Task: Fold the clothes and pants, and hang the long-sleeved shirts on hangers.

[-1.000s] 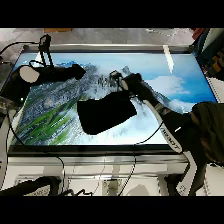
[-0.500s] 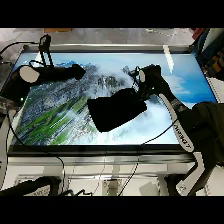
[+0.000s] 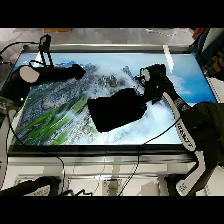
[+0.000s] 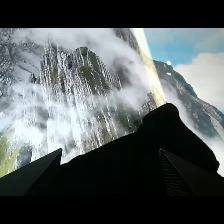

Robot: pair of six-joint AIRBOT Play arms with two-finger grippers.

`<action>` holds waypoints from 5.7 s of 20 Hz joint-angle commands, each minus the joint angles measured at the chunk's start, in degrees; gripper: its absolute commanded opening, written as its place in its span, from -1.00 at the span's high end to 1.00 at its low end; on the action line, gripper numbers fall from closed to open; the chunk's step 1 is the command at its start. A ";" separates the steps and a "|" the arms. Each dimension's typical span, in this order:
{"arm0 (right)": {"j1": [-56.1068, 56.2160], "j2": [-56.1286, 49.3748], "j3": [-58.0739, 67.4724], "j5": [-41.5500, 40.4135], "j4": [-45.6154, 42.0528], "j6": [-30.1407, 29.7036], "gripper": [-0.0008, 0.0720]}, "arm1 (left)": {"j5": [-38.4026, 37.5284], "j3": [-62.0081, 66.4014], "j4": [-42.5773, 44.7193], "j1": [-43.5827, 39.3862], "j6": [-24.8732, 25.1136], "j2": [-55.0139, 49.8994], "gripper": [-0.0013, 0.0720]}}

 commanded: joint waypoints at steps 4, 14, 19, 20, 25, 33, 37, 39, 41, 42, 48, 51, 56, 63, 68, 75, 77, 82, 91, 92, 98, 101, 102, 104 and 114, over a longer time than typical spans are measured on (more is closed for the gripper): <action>-0.13 -0.07 0.02 -7.04 3.23 -2.89 -0.94 | 0.24 0.00 0.02 0.02 0.02 0.00 -0.94; -0.24 1.36 0.02 -4.96 -12.59 -0.57 -0.93 | 0.70 0.00 0.02 0.00 0.02 0.00 -0.94; -0.24 1.36 0.02 -10.95 -12.26 1.75 -0.93 | 1.11 0.00 0.02 0.00 0.02 -0.02 -0.94; -0.24 1.36 0.00 -11.13 -10.16 1.20 -0.93 | 1.29 0.00 0.02 0.00 0.02 -0.02 -0.94; -0.24 0.11 -0.17 -7.82 7.50 -13.99 -0.92 | 1.79 0.00 0.02 0.00 0.02 -0.02 -0.94; -0.13 -5.20 -0.15 -12.87 3.74 -9.49 -0.94 | 2.19 -0.02 0.04 0.00 0.04 -0.02 -0.94; -1.97 -5.49 -0.11 -24.98 2.23 3.67 -0.94 | 2.21 -0.02 0.04 0.02 0.04 -0.02 -0.94; -4.85 -5.57 -0.11 -26.32 4.02 8.28 -0.94 | 2.21 -0.02 0.07 0.00 0.04 -0.02 -0.94; -9.16 -5.99 -0.11 -25.46 9.66 9.40 -0.94 | 2.21 -0.02 0.04 0.00 0.04 -0.02 -0.94; -11.85 -6.38 -0.09 -25.46 14.08 9.66 -0.94 | 2.19 -0.02 0.04 0.00 0.02 -0.02 -0.94; -26.67 -12.28 -0.11 -14.32 56.37 -3.30 -0.93 | 2.19 -0.02 0.00 0.00 0.02 -0.02 -0.94; -26.82 -12.68 -0.11 -9.27 51.65 -10.60 -0.94 | 2.19 -0.02 0.00 0.00 0.02 -0.02 -0.94; -22.27 -12.68 -0.11 -13.03 39.69 -20.83 -0.94 | 2.16 -0.02 -0.02 -0.02 0.00 -0.02 -0.94; -17.81 -12.72 -0.11 -29.49 34.84 -11.37 -0.92 | 2.14 -0.02 -0.02 -0.02 0.02 -0.02 -0.94; -19.45 -14.51 0.00 -19.52 36.79 -9.27 -0.92 | 2.16 -0.02 -0.02 -0.02 0.00 -0.02 -0.94; -14.71 -19.28 -0.04 -7.45 49.42 -21.44 -0.76 | 2.16 -0.02 -0.02 -0.02 0.02 -0.02 -0.94; -11.85 -19.15 0.02 -12.37 50.21 -24.35 -0.44 | 2.16 -0.02 -0.02 -0.02 0.02 -0.02 -0.94; -5.88 -19.10 0.02 -17.42 55.34 -28.06 0.43 | 2.16 -0.02 0.00 0.00 0.02 -0.02 -0.94; -13.68 -8.00 4.20 -12.85 62.07 -25.38 0.93 | 2.16 0.02 -0.02 0.00 4.57 3.98 -0.94; -16.55 -5.84 4.85 -11.67 62.25 -23.69 0.93 | 2.16 0.02 0.00 0.00 4.59 5.35 -0.94; -38.66 6.97 5.44 -10.49 68.83 -11.85 0.93 | 2.16 0.02 0.02 0.00 9.92 13.90 -0.94; -52.30 13.55 5.44 -10.84 68.54 -7.32 0.93 | 2.16 0.02 0.22 0.02 10.62 17.00 -0.94; -57.05 15.65 5.44 -11.21 67.54 -6.73 0.93 | 2.16 0.02 0.22 0.02 10.62 17.68 -0.94; -65.88 18.99 5.42 -12.17 63.52 -3.58 0.93 | 2.16 0.02 0.22 0.02 10.62 18.43 -0.94; -86.23 24.33 5.31 0.59 20.26 14.03 0.93 | 2.19 0.00 0.20 0.02 10.60 18.45 -0.94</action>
